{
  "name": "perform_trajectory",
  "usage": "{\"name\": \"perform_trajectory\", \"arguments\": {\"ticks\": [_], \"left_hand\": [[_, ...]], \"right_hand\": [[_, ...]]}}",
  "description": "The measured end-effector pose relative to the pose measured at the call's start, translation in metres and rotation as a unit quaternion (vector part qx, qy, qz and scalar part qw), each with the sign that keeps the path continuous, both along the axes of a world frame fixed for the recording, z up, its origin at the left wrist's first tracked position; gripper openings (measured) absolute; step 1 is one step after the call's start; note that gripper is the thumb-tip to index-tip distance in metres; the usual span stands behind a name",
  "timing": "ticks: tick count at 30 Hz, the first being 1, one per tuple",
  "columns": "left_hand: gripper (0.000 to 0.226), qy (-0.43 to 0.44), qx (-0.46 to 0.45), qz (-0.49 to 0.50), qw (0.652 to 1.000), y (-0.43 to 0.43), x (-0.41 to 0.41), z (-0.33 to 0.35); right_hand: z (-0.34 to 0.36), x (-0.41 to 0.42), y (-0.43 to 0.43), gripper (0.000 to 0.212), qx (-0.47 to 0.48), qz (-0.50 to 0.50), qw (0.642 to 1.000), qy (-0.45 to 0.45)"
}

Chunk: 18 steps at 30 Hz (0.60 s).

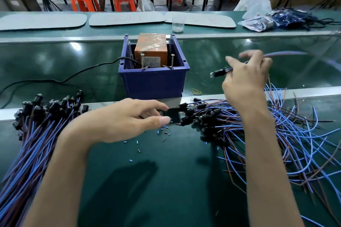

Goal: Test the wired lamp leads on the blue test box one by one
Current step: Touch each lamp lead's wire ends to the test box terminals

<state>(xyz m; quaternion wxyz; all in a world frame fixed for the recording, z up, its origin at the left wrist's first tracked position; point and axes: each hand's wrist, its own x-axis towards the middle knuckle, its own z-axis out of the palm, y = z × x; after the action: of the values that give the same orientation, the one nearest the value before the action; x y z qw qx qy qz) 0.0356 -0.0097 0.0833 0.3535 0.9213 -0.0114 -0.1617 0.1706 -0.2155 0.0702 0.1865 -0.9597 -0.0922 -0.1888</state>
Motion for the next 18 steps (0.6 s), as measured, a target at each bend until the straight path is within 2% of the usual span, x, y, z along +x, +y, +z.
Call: {"name": "perform_trajectory", "arguments": {"ticks": [2,3,5,7,9,11,14,18], "left_hand": [[0.071,0.007,0.052,0.045,0.998,0.016,-0.001,-0.003],[0.067,0.012,0.077,0.075,0.994,0.027,-0.001,-0.005],[0.045,0.014,0.118,0.149,0.982,0.052,-0.003,-0.014],[0.021,-0.006,0.128,0.23,0.965,0.082,-0.005,-0.027],[0.01,-0.019,0.13,0.303,0.944,0.108,-0.01,-0.041],[0.012,-0.023,0.151,0.369,0.917,0.128,-0.015,-0.051],[0.027,-0.013,0.193,0.439,0.877,0.137,-0.02,-0.059],[0.032,0.044,0.243,0.441,0.863,0.121,-0.013,-0.067]], "right_hand": [[-0.005,0.004,-0.005,0.028,-0.059,0.019,0.989,0.131],[-0.008,0.004,-0.006,0.024,-0.057,0.019,0.979,0.197],[-0.015,0.003,-0.008,0.029,-0.038,0.017,0.957,0.286],[-0.018,0.003,-0.009,0.034,-0.029,0.022,0.951,0.306],[-0.018,0.005,-0.01,0.034,-0.014,0.027,0.951,0.307],[-0.019,0.009,-0.013,0.033,-0.007,0.037,0.949,0.313],[-0.021,0.01,-0.014,0.035,-0.014,0.053,0.945,0.322],[-0.019,0.01,-0.012,0.038,-0.013,0.061,0.948,0.312]]}}
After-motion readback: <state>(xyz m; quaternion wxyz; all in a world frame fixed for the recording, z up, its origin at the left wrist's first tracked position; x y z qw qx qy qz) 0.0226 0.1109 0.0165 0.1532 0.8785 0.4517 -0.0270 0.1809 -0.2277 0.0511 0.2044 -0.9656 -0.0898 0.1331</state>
